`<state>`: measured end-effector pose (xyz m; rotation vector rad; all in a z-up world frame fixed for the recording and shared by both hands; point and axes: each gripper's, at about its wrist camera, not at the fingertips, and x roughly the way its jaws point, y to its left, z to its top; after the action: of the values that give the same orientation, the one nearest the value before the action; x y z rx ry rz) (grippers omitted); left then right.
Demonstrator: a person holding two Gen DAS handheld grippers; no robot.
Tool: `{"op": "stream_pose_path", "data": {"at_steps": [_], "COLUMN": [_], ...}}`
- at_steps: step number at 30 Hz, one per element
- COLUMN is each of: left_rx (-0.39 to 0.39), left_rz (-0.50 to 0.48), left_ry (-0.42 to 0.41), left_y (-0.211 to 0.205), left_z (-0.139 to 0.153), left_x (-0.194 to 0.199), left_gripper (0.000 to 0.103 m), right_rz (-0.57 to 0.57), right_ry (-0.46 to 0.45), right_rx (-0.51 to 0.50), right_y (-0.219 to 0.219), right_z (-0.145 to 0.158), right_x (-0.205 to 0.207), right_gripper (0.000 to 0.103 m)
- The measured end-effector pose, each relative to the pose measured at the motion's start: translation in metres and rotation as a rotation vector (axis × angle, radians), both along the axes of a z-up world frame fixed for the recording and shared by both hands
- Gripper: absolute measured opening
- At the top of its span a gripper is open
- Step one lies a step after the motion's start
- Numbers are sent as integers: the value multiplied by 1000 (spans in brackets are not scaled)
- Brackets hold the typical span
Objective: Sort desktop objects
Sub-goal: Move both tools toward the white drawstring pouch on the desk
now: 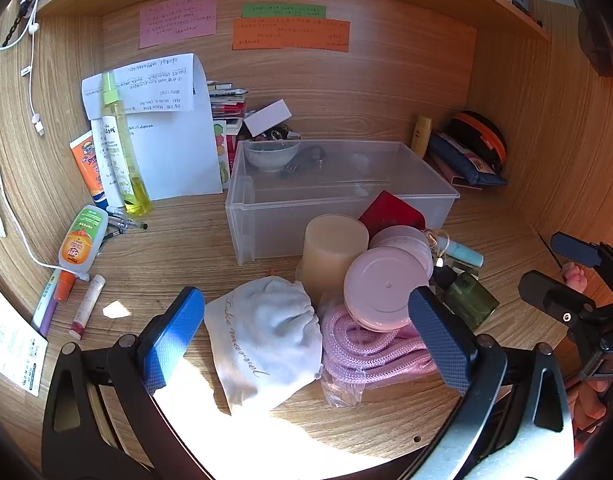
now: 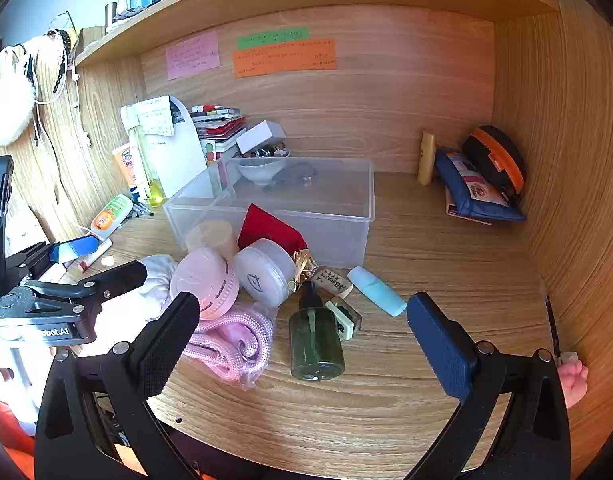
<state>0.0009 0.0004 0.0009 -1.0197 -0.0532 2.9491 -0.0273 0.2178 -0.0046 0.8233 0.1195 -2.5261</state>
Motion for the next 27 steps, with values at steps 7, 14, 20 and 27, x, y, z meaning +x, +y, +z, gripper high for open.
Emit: {"op": "stream_pose_path", "data": {"at_steps": [7,14,20,27], "left_rx": [-2,5,6,10], "left_rz": [1,3,5,10], "left_ry": [0,-1,-1,0], "left_y": [0,1,0,-4], "left_z": [-1,-1,0,1], "left_x": [2,1,2,2], "left_gripper": [103,103,103,103], "right_rz": [1,2,1,5], "right_ry": [1,3,1,1], "right_rx": [0,-1,-1,-2], "right_y": [0,-1,-1,-1], "right_z": [1,1,1,1], "right_x": [0,1,1,2], "right_gripper": [103,103,103,103]}}
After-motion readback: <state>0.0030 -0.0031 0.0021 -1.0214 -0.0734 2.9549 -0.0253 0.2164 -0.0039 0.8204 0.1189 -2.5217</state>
